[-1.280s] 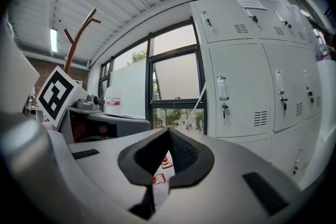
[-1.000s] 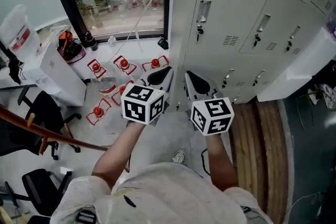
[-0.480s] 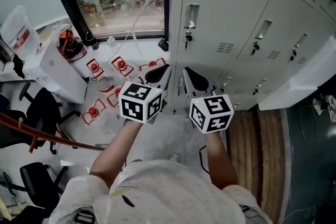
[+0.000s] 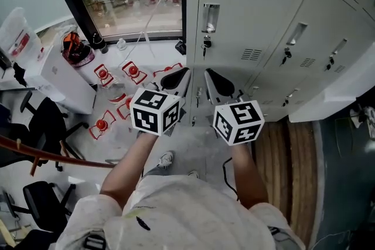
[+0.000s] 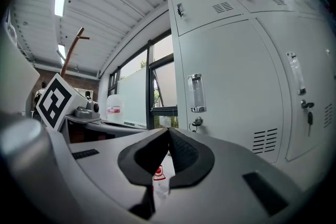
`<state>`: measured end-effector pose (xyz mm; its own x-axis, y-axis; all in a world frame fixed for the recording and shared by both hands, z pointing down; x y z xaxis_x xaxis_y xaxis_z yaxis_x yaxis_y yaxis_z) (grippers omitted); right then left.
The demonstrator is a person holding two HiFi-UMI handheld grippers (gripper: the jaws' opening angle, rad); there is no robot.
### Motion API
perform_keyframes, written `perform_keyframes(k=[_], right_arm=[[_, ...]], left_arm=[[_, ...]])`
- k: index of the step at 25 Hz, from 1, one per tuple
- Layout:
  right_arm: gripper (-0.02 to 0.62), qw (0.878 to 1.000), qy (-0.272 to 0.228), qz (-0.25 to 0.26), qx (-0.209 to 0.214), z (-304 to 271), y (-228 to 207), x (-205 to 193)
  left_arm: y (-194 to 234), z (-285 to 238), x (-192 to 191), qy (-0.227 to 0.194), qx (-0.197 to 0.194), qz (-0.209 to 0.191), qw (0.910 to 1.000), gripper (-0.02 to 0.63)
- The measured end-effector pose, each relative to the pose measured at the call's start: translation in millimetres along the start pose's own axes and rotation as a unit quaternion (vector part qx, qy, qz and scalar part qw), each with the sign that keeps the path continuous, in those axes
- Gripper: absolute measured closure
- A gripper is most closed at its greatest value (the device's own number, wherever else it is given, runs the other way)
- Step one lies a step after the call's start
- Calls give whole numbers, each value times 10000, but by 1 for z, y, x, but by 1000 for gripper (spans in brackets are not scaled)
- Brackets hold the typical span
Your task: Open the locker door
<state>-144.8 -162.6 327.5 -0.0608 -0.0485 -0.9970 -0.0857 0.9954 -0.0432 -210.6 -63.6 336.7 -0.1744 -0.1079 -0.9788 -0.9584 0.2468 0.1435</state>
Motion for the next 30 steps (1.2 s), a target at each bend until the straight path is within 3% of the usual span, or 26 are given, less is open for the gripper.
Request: perform_keyframes(k=[10, 19, 30], right_arm=[[592, 9991, -128, 151, -364, -45, -4, 26], [589, 9957, -362, 239, -819, -80, -5, 48], [474, 9926, -419, 340, -1087, -105, -10, 60]], left_arm=[[36, -22, 25, -103, -495, -244, 9984, 600], [73, -29, 32, -154, -811, -195, 9964, 600], [89, -41, 32, -94, -1148, -185, 9932, 600]])
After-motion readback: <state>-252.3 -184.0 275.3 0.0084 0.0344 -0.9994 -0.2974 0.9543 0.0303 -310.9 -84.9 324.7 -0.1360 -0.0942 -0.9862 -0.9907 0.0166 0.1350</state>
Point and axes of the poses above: the fingertips, and each gripper's own axes: z backward along the fingers, y to its left, x out of its top, the point moved 6 cm from there along z, backward along the fingers, and after that the axes turned 12 degrees about -x, right-handed, at the moved point
